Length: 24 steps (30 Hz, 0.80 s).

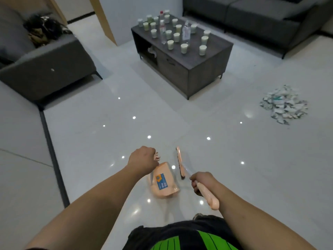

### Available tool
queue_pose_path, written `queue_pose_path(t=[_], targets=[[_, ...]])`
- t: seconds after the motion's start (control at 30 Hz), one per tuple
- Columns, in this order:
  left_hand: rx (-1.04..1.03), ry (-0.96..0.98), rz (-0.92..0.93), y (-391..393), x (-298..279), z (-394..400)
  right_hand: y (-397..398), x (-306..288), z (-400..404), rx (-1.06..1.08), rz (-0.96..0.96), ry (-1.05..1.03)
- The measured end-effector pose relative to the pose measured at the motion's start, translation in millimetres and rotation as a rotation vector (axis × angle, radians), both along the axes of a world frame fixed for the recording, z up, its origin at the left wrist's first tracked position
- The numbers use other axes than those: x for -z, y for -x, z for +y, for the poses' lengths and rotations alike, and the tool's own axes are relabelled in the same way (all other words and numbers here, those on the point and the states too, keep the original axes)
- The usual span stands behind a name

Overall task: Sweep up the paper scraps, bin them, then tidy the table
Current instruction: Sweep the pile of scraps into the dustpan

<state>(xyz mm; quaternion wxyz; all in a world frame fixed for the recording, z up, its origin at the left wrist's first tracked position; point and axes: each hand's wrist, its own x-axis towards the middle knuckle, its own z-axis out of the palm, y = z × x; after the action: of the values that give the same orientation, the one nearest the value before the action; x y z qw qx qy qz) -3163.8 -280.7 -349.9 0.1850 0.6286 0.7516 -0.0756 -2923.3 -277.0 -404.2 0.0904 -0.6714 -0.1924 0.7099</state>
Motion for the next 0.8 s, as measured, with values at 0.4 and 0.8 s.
queue_pose_path(t=[0.4,0.8], targets=[[0.535,-0.206,-0.031,-179,-1,240,-161,-1,99,0.477,-0.155,-0.082],[0.585,-0.214,-0.272,-236,0,480,-184,8,254,0.79,-0.303,0.029]])
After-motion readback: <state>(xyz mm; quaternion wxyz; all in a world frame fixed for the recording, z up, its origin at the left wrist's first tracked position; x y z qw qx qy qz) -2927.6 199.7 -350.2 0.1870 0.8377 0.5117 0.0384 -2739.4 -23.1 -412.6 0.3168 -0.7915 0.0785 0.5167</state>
